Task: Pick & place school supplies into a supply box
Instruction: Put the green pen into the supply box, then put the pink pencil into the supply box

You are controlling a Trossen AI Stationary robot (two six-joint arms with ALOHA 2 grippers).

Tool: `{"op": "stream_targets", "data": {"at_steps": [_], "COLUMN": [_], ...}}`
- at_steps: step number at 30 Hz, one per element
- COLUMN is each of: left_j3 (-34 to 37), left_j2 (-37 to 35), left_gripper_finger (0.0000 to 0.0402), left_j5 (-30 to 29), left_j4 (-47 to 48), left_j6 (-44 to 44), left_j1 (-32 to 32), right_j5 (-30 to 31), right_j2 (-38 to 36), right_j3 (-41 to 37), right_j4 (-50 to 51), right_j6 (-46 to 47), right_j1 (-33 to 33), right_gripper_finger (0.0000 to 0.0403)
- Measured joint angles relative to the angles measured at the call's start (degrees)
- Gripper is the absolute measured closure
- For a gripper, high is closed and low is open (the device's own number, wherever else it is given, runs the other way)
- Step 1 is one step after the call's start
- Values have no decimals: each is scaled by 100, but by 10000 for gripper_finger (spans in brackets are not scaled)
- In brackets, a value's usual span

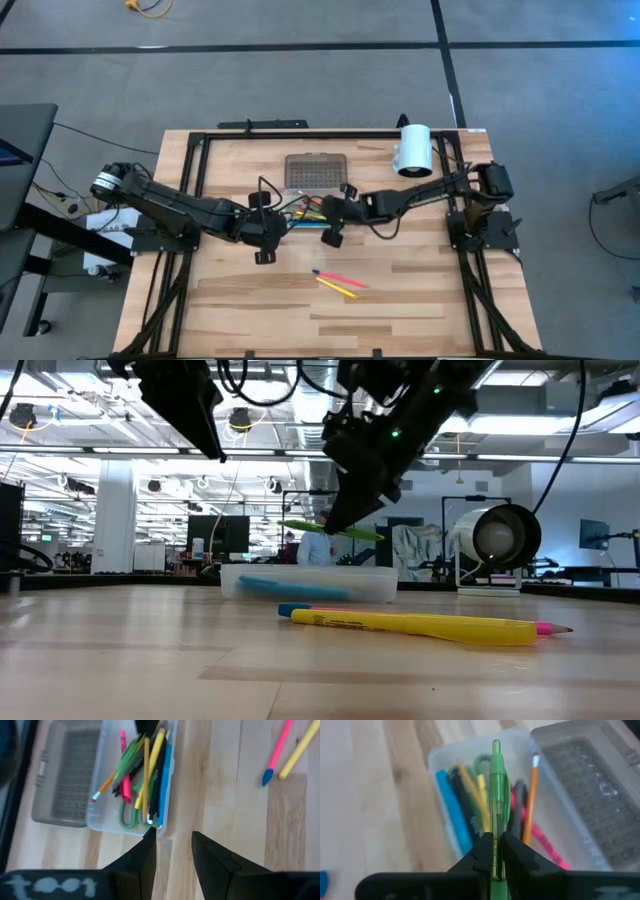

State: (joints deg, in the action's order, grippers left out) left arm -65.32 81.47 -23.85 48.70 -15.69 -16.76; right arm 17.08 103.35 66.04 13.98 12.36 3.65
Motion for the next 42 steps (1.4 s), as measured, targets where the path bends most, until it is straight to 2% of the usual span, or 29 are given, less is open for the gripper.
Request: {"op": "stream_targets", "data": {"at_steps": [10, 20, 29, 42], "left_j3": [-2, -2, 0, 2], "left_j2": [-28, -26, -26, -24], "left_gripper_finger": [288, 288, 288, 288], "left_j5": [-451, -840, -851, -853], "left_j4": [177, 152, 134, 133], "left_j6": [-402, -460, -460, -423], "left_j1": [-258, -308, -307, -306], "right_j5": [-494, -732, -824, -825], "right_j2": [2, 2, 2, 4], "right_j3": [2, 2, 0, 0], "right_j4": [-424, -426, -426, -634], "right_j6": [-92, -41, 109, 271], "right_j1": [-541, -642, -642, -638], "right_gripper_finger": [383, 375, 373, 289]}}
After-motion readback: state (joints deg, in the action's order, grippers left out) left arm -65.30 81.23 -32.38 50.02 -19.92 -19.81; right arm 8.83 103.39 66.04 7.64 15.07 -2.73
